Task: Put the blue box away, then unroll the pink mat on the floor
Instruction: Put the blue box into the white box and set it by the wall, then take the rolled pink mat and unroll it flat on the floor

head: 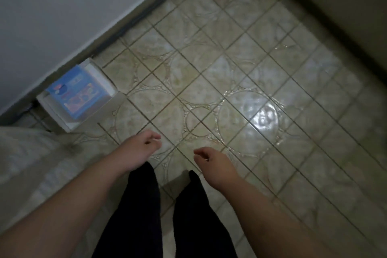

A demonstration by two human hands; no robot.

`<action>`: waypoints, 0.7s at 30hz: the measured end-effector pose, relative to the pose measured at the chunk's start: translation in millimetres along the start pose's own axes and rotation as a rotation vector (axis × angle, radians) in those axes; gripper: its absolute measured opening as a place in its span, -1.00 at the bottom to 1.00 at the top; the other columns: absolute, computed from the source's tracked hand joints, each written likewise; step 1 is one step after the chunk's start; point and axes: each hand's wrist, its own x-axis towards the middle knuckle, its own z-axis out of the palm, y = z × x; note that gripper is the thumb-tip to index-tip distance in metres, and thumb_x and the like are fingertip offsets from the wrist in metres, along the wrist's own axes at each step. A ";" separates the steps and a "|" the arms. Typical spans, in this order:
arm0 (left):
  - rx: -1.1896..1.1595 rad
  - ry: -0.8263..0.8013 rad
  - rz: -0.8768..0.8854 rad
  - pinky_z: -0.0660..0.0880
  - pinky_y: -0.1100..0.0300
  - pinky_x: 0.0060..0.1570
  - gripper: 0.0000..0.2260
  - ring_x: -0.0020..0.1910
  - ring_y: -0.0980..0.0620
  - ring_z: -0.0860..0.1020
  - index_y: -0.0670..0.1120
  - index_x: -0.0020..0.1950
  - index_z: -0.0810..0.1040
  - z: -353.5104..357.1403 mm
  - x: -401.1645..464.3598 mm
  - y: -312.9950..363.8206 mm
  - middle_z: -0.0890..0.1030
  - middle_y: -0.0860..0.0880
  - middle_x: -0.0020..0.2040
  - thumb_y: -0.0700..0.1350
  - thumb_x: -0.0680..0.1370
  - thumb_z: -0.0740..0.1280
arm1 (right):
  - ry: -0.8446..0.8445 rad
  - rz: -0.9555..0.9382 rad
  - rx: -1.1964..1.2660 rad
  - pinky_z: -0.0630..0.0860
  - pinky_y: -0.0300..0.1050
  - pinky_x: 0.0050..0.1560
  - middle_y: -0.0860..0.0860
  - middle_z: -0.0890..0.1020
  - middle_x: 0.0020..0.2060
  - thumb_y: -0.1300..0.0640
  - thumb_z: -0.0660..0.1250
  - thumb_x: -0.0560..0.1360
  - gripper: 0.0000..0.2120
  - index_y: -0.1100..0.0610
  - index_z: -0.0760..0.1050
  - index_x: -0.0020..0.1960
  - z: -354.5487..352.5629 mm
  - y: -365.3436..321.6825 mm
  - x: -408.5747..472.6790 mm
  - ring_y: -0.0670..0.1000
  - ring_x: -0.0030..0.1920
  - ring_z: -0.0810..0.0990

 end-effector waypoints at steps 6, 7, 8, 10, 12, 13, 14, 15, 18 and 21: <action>0.207 -0.063 0.050 0.44 0.05 0.21 -0.76 0.16 -0.02 0.53 0.03 0.18 0.52 41.6 -90.3 64.5 0.58 -0.03 0.14 0.04 0.55 0.26 | 0.072 0.077 0.157 0.35 -0.26 0.04 0.04 0.59 0.22 0.06 0.23 0.57 -0.68 0.09 0.50 0.29 -37.8 40.0 -110.6 0.01 0.21 0.54; 0.243 -0.072 0.055 0.43 0.06 0.20 -0.75 0.16 -0.03 0.53 0.02 0.19 0.52 46.3 -102.3 71.5 0.57 -0.03 0.13 0.04 0.55 0.25 | 0.082 0.085 0.177 0.32 -0.28 0.04 0.05 0.58 0.23 0.07 0.23 0.57 -0.68 0.09 0.50 0.29 -41.8 45.0 -126.9 0.01 0.22 0.53; 0.277 -0.080 0.058 0.42 0.08 0.18 -0.75 0.15 -0.03 0.53 0.01 0.19 0.52 49.9 -113.9 77.5 0.57 -0.03 0.11 0.03 0.55 0.25 | 0.092 0.094 0.198 0.31 -0.28 0.04 0.05 0.57 0.24 0.07 0.23 0.57 -0.68 0.09 0.50 0.29 -44.7 49.3 -142.1 0.01 0.23 0.52; 0.325 -0.088 0.066 0.41 0.13 0.11 -0.74 0.15 -0.02 0.53 -0.01 0.20 0.51 55.1 -134.3 87.0 0.56 -0.02 0.09 0.02 0.55 0.26 | 0.116 0.122 0.238 0.30 -0.27 0.04 0.06 0.56 0.25 0.06 0.24 0.56 -0.67 0.08 0.49 0.30 -48.6 55.3 -169.2 0.02 0.23 0.51; 0.370 -0.098 0.080 0.37 0.18 0.04 -0.73 0.10 0.02 0.51 -0.03 0.22 0.51 58.6 -153.4 93.9 0.54 -0.01 0.06 0.00 0.55 0.26 | 0.158 0.145 0.276 0.31 -0.26 0.02 0.07 0.55 0.24 0.04 0.24 0.55 -0.66 0.07 0.48 0.31 -51.4 60.8 -191.5 0.02 0.19 0.52; 0.399 -0.109 0.083 0.35 0.20 0.02 -0.73 0.08 0.03 0.50 -0.03 0.22 0.51 60.1 -162.4 96.9 0.53 -0.01 0.06 -0.01 0.55 0.27 | 0.178 0.155 0.293 0.32 -0.25 0.01 0.07 0.55 0.24 0.04 0.25 0.55 -0.66 0.07 0.49 0.30 -52.7 63.1 -200.9 0.01 0.16 0.53; 0.426 -0.120 0.089 0.34 0.21 0.01 -0.73 0.08 0.04 0.49 -0.03 0.22 0.50 61.3 -170.9 99.9 0.54 -0.01 0.07 0.00 0.55 0.27 | 0.199 0.163 0.306 0.33 -0.25 0.00 0.08 0.55 0.24 0.03 0.25 0.55 -0.65 0.08 0.49 0.30 -53.5 65.6 -209.1 0.01 0.14 0.53; 0.445 -0.131 0.094 0.35 0.20 0.02 -0.72 0.09 0.04 0.49 -0.03 0.22 0.50 62.8 -178.1 102.7 0.54 -0.01 0.10 0.01 0.54 0.27 | 0.218 0.169 0.315 0.34 -0.24 0.01 0.08 0.56 0.25 0.02 0.24 0.55 -0.65 0.08 0.48 0.30 -54.3 67.9 -216.6 0.02 0.15 0.54; 0.444 -0.145 0.114 0.40 0.18 0.08 -0.68 0.12 0.03 0.51 -0.02 0.26 0.48 67.1 -191.2 113.6 0.54 -0.01 0.13 0.03 0.54 0.27 | 0.290 0.203 0.369 0.40 -0.18 0.06 0.07 0.57 0.23 -0.01 0.24 0.55 -0.63 0.07 0.48 0.31 -57.6 73.2 -232.1 0.04 0.17 0.55; 0.424 -0.125 0.155 0.38 0.19 0.08 -0.67 0.10 0.05 0.49 -0.03 0.28 0.46 69.9 -195.2 127.8 0.52 0.02 0.09 0.02 0.54 0.27 | 0.345 0.235 0.390 0.40 -0.16 0.06 0.05 0.59 0.19 -0.05 0.22 0.55 -0.63 0.06 0.49 0.29 -61.9 74.6 -237.4 0.03 0.14 0.55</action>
